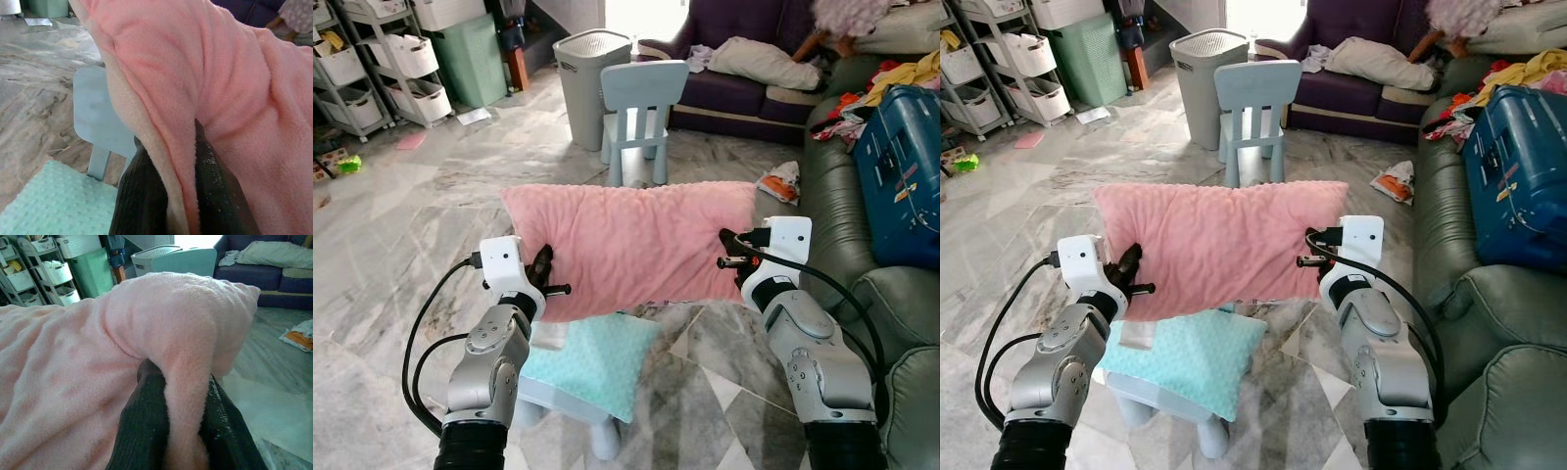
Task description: Move the pillow to the sofa
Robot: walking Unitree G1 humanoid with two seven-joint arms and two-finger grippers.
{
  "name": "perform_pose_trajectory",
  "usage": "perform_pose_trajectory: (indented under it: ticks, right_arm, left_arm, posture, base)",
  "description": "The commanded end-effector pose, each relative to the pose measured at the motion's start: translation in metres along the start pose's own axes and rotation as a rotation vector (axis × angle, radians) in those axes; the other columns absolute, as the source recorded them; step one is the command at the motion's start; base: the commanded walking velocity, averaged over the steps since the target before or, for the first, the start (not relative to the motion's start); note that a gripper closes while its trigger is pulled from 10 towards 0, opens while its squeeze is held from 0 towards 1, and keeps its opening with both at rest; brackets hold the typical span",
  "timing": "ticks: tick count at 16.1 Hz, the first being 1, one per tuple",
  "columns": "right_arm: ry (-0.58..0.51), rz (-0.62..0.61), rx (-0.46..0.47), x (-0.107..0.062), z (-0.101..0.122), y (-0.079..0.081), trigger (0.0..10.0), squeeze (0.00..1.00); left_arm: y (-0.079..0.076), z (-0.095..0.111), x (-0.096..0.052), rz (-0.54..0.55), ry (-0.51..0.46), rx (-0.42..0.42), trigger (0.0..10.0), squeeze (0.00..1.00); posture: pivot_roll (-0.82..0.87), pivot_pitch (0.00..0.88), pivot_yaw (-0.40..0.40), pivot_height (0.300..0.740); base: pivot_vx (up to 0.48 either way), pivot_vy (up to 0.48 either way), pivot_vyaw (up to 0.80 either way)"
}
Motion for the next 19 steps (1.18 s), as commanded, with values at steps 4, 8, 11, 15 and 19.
perform_pose_trajectory:
  ticks: [4,8,11,15,19]
  right_arm:
    - [-0.032,0.028,0.002,-0.0004,0.0094,0.0069,10.0,0.0]
    - [-0.031,0.028,0.001,-0.0008,0.0092,0.0067,10.0,0.0]
    - [-0.032,0.029,0.0,-0.001,0.0093,0.0068,10.0,0.0]
    - [-0.036,0.033,-0.003,-0.0006,0.0111,0.0073,10.0,0.0]
    - [-0.047,0.032,0.011,-0.0011,0.0129,0.0073,10.0,0.0]
  left_arm:
    - [-0.0012,0.0047,0.0009,-0.005,-0.012,-0.004,10.0,0.0]
    - [-0.0032,0.0048,0.0011,-0.014,-0.012,0.006,10.0,0.0]
    - [-0.0035,0.0048,0.0012,-0.016,-0.012,0.008,10.0,0.0]
    - [-0.0067,0.0081,0.0008,-0.032,-0.027,0.002,10.0,0.0]
    - [-0.0103,0.0106,-0.0001,-0.061,-0.04,-0.007,10.0,0.0]
  posture:
    - [-0.15,0.0,0.013,0.74]
    - [-0.15,0.0,0.015,0.74]
    - [-0.15,0.0,0.014,0.74]
    - [-0.15,0.0,0.013,0.74]
    - [-0.15,0.0,0.014,0.74]
  base:
    - [-0.226,0.364,0.0]
    - [0.0,0.0,0.0]
    - [0.0,0.0,0.0]
    - [0.0,0.0,0.0]
    - [0.0,0.0,0.0]
Point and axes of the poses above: a point about 5 cm out from each wrist's last joint towards the gripper, its own x axis pointing out of the wrist towards the gripper, its own z axis along the axis of the wrist's last joint, y = z × x, the point moved 6 cm from there along x, pointing out of the wrist towards the gripper, and after that the axes turned 10 degrees about x, right-handed, at the moved point
